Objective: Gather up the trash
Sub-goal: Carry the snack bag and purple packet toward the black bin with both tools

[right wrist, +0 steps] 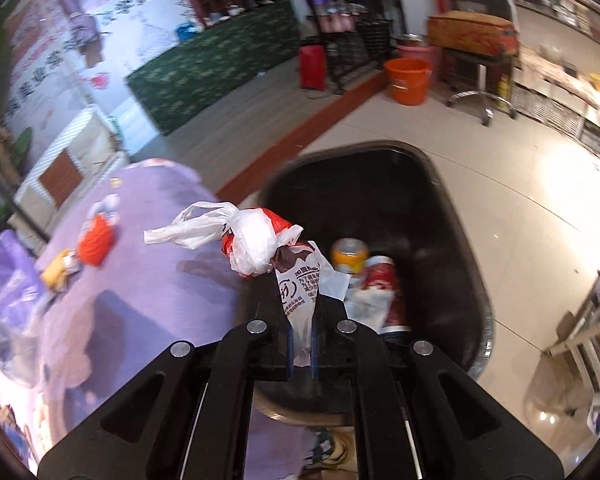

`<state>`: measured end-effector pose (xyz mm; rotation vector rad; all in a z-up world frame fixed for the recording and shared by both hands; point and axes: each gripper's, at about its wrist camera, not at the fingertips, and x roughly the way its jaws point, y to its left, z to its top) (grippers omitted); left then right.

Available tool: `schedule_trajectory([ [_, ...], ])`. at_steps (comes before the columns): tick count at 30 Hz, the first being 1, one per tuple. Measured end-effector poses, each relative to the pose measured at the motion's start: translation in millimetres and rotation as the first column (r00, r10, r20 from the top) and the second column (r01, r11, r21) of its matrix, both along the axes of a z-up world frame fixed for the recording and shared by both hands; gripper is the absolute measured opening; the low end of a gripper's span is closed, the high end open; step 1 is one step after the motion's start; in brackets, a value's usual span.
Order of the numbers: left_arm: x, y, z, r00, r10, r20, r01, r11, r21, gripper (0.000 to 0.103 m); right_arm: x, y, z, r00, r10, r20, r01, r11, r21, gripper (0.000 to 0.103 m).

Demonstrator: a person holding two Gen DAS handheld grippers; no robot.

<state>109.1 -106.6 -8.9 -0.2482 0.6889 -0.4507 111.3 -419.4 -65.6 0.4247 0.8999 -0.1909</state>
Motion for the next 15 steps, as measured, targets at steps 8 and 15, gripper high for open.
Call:
schedule_trajectory([
  [8, 3, -16, -1, 0.999, -0.039, -0.006, 0.039, 0.999, 0.002, 0.015, 16, -17, -35, 0.994, -0.068, -0.084, 0.068, 0.998, -0.010, 0.009],
  [15, 5, -34, -1, 0.997, -0.078, -0.011, 0.079, 0.997, 0.012, 0.015, 10, -25, -47, 0.990, -0.116, -0.084, 0.118, 0.993, 0.019, 0.060],
])
